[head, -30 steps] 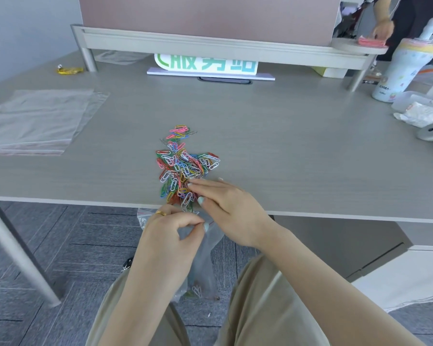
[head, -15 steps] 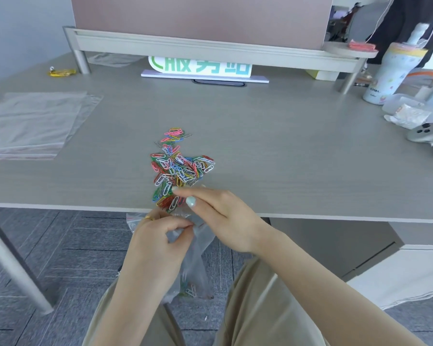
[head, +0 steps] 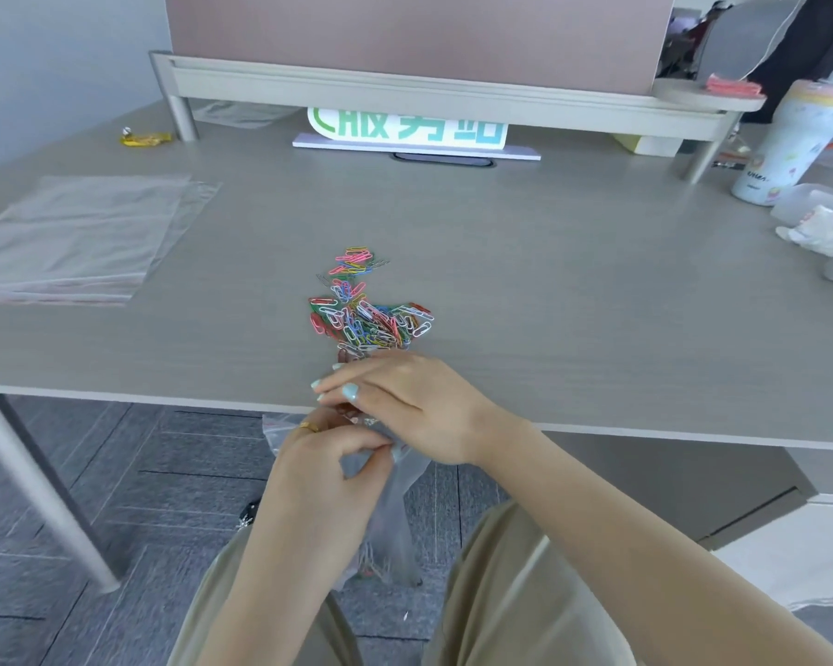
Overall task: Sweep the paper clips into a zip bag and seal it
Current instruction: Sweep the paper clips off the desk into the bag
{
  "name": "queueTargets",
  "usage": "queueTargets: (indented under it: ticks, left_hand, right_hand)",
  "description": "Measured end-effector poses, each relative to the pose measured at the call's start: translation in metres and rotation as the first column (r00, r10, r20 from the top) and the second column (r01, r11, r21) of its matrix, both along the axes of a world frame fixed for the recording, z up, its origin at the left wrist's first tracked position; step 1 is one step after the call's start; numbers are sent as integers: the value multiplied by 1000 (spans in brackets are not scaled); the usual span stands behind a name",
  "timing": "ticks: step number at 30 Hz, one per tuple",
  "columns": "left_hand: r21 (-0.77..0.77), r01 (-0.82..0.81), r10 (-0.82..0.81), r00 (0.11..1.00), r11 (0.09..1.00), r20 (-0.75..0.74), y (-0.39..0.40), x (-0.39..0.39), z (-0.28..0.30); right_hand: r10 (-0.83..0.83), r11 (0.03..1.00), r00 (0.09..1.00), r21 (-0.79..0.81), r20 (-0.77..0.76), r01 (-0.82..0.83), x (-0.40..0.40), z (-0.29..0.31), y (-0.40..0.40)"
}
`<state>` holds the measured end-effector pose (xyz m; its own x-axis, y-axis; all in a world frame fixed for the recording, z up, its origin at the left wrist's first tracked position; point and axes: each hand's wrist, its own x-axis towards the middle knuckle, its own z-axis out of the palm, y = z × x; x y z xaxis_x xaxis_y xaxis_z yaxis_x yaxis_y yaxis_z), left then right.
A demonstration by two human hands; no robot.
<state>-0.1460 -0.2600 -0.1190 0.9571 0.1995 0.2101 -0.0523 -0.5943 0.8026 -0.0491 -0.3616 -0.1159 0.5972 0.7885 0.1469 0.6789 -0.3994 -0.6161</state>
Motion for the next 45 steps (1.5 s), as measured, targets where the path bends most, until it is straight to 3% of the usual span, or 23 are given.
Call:
queueTargets:
  ticks: [3,6,10,14,17,26,31,34,39,45]
  left_hand:
    - [1,17,-17,1000,1000,17,-2,3,2]
    - [21,-5,5,1000,1000,13,-3,4,2]
    - [34,-3,4,1000,999,-14,-6,3,-2]
    - [33,15,-14,999,999,-32,-5,0,-5]
    - [38,31,-29,999,999,-36,-5,-1,-4]
    - [19,6,-5,1000,1000,-23,-7,3,-7]
    - [23,33,-32,999,999,-19,-11,4,-3]
    - [18,37,-37,999,999,-40,-10,4,-3]
    - [21,17,-17,1000,1000,-6,-13,3,-1]
    - [34,-4,3,1000,999,17,-13,2,-5]
  right_hand:
    - [24,1000,996,-21,84,-22,-3,-3,-14]
    - [33,999,999,43,16,-34,-2,-4,-24]
    - [-205,949,964,208,-167,238,23,1,-27]
    - [-445,888,884,56,-144,456,55,6,-30]
    - [-406,909,913,-110,-25,401,58,0,-31]
    - [-234,939,959,-218,158,265,11,-6,-45]
    - [-284,927,945,-204,163,314,2,-6,-54]
    - [-338,874,922,-301,189,382,5,-6,-64]
    - [-231,878,929,-349,290,328,-15,-9,-60]
    - [-194,898,940,-335,279,285,-28,-10,-57]
